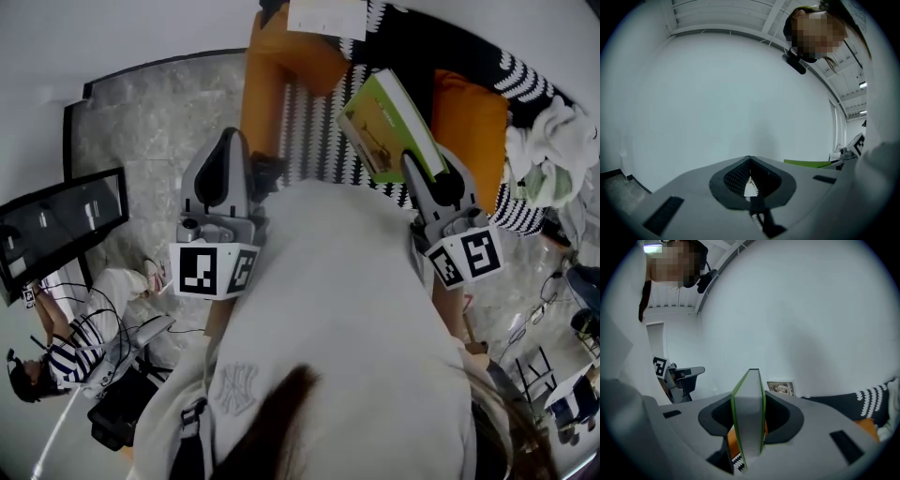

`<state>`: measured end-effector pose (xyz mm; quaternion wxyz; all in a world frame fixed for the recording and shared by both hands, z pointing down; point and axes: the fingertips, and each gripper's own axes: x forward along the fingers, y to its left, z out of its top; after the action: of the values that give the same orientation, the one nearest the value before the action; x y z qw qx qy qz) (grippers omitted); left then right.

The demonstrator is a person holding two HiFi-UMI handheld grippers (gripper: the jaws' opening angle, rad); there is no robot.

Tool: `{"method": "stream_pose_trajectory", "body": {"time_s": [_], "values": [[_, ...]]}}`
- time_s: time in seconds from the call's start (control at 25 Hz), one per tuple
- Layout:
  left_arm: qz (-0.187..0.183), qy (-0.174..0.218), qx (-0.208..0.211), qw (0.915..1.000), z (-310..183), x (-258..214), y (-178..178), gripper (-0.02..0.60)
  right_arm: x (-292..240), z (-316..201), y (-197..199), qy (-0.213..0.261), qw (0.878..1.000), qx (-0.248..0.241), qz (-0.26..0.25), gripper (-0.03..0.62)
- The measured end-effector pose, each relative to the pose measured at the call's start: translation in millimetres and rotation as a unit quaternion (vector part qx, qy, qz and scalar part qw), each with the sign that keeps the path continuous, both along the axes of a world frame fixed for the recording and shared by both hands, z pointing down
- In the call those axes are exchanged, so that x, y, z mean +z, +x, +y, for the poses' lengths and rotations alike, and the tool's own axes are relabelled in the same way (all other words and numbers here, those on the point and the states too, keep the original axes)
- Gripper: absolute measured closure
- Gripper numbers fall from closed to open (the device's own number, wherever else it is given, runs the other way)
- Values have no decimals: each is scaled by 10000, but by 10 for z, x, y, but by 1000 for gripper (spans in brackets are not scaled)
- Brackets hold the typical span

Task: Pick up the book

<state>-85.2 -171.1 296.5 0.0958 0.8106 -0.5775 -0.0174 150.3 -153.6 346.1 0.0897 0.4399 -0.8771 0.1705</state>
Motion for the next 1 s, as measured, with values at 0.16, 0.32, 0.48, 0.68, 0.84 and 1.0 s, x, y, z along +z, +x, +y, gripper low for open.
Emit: {"method": "stream_pose_trajectory", "body": {"time_s": [0.16,0.32,0.48,0.68,0.84,1.0], "values": [[6,-12,-9,10000,-27,2,-10,572,-23,-35,-6,7,10000,15,-54,442],[20,1,-8,10000,-67,0,-3,572,-31,-81,21,-31,9998,73,-188,442],[24,18,-25,10000,-65,-9,-16,572,-55,-98,10,-31,9996,60,-282,442],[18,7,-54,10000,-73,-7,-40,572,-54,-136,12,-73,9994,72,-327,442],[23,-10,-49,10000,-91,3,-33,572,-50,-164,41,-98,9993,122,-350,442],[33,-28,-15,10000,-99,25,-6,572,-43,-177,68,-114,9991,155,-378,442]]}}
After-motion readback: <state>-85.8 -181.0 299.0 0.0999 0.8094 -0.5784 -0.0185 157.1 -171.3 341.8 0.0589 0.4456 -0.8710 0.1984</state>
